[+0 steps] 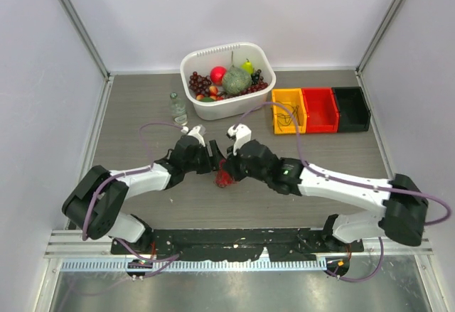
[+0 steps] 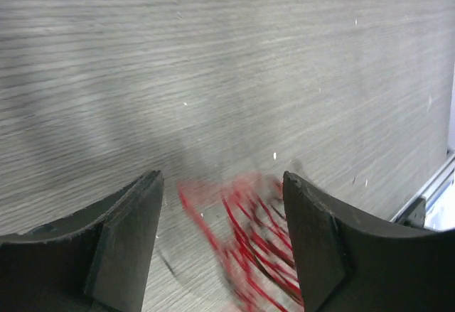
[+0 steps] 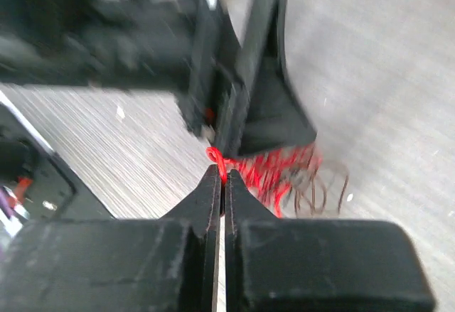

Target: Untangle the cables

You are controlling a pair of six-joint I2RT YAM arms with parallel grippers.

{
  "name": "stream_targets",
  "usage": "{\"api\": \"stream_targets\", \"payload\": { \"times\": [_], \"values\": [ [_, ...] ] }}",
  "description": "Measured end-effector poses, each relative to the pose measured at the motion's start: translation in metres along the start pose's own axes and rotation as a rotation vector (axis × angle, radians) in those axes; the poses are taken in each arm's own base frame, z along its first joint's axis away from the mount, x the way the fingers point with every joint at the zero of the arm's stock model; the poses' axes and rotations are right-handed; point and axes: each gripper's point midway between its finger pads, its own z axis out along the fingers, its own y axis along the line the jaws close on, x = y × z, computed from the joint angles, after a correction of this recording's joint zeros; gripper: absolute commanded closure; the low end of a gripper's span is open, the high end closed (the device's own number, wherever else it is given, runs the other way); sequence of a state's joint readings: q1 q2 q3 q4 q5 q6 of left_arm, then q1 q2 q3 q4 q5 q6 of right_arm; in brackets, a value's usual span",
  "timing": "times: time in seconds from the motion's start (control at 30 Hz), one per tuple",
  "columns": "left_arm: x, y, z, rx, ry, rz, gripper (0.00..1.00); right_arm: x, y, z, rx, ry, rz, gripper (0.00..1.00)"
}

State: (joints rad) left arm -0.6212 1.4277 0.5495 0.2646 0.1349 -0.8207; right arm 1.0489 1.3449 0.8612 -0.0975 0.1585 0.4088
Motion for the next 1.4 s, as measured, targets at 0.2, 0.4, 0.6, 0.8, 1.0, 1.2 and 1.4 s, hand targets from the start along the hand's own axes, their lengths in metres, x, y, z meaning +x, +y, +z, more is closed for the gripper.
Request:
{"api": "stream_targets", "payload": {
  "times": [0.2,0.4,0.6,0.8,1.0,1.2,1.4],
  "values": [
    [0.016,-0.004,0.004,0.042,0.086,0.019,0.43,-0.118,0.028,-0.066,-0.051,-0.283,0.030,0.99],
    [0.016,-0.006,-0.002,0.065,0.066,0.029,0.30,-0.212,0.056,-0.136,-0.130,-0.494,0.044,0.99],
    [0.006,-0.015,-0.062,0.217,-0.168,0.069,0.04,-0.219,0.046,-0.154,-0.089,-0.523,0.056,0.99],
    [-0.008,-0.035,-0.097,0.370,-0.331,0.100,0.00,-0.144,0.020,-0.103,-0.010,-0.354,0.062,0.99],
    [-0.001,-0.053,-0.094,0.463,-0.292,0.126,0.00,-0.066,-0.003,-0.055,0.062,-0.162,0.068,0.99],
    [0.005,-0.066,-0.090,0.513,-0.270,0.143,0.00,-0.045,-0.004,-0.044,0.048,-0.116,0.092,0.99],
    [-0.006,-0.076,-0.084,0.507,-0.286,0.137,0.03,-0.049,0.006,-0.042,0.003,-0.130,0.112,0.99]
  ]
}}
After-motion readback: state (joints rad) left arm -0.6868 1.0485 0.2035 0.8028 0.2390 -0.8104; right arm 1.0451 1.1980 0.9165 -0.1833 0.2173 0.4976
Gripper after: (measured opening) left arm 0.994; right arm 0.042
